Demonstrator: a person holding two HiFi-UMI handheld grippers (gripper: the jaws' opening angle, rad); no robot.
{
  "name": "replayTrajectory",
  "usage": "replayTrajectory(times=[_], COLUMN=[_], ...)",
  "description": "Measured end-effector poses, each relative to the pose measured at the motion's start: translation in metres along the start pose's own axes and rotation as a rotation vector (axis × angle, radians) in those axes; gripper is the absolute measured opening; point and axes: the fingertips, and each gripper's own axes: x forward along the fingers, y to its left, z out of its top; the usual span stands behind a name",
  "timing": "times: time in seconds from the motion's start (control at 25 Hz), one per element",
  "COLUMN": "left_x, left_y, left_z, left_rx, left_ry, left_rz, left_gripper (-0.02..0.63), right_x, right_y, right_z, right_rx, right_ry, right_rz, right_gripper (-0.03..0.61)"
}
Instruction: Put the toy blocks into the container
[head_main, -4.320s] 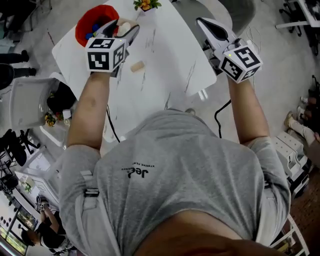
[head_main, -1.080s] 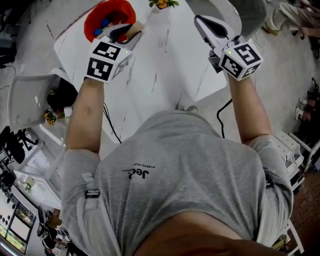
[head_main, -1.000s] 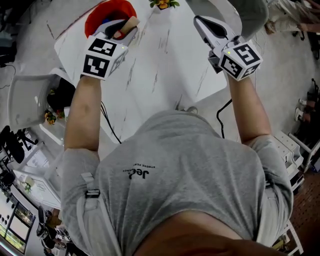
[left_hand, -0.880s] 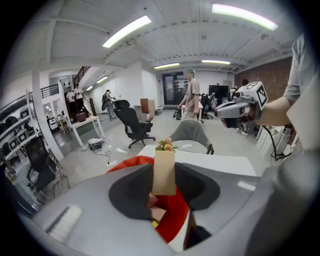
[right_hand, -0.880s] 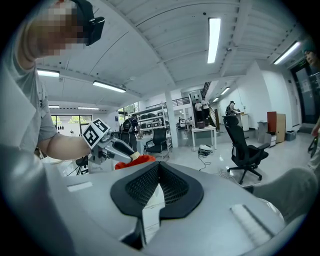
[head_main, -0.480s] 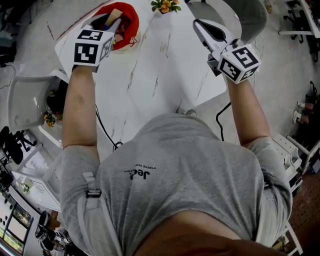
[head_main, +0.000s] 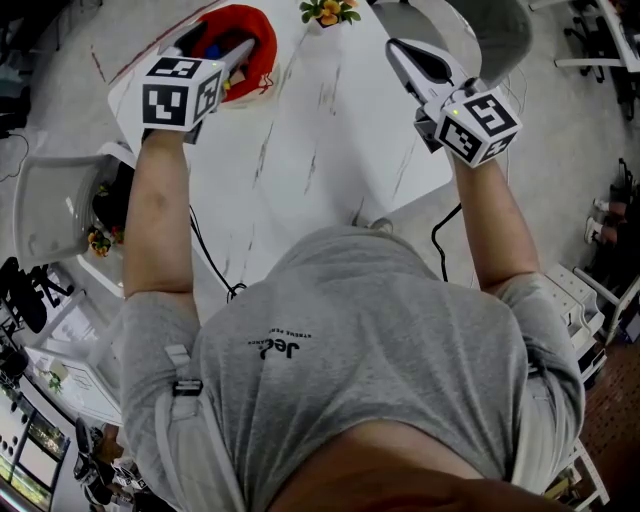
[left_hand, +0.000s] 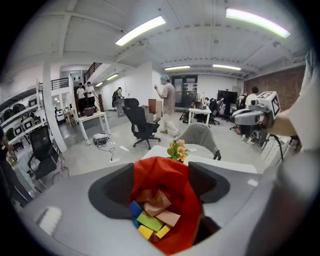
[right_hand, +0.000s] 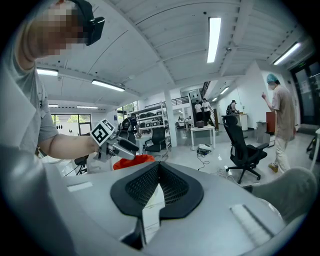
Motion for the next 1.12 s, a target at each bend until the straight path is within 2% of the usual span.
replayTrajectory(times=[0.28, 0.4, 0.56, 0.76, 0.96, 1.12], left_x=[-0.007, -0.012, -0.020, -0.036, -0.045, -0.053], left_y=[-0.042, -0.085, -0.155, -0.245, -0.350, -0.426], left_z=[0.027, 0.047, 0.064, 0.090, 0.131, 0.154], left_rx=[0.011, 0.032, 0.049, 0.072, 0.103, 0.084], left_ry=[-0.099, -0.165, -0.234, -0.300, -0.376, -0.413], left_rz=[-0.094, -0.178, -0.293, -0.396, -0.514, -0.597], left_gripper=[0.368, 0.365, 0.330, 0.284, 0.229, 0.193], right_x=[-0.019, -0.045, -0.090, -0.174, -0.289, -0.379], right_y=[-0.002, -0.005, -0.007, -0.014, -0.030, -0.037], right_z=[0.005, 0.012, 0.018, 0.028, 0.034, 0.030], right_rx=[-0.003, -0.003, -0.004, -0.001, -0.012, -0.001], right_ry=[-0.017, -0.042, -0.071, -0.099, -0.128, -0.134], right_rz=[-0.039, -0.075, -0.114, -0.191, -0.311, -0.410], right_gripper=[0.003, 0.003, 0.003, 0.003, 0.003, 0.003])
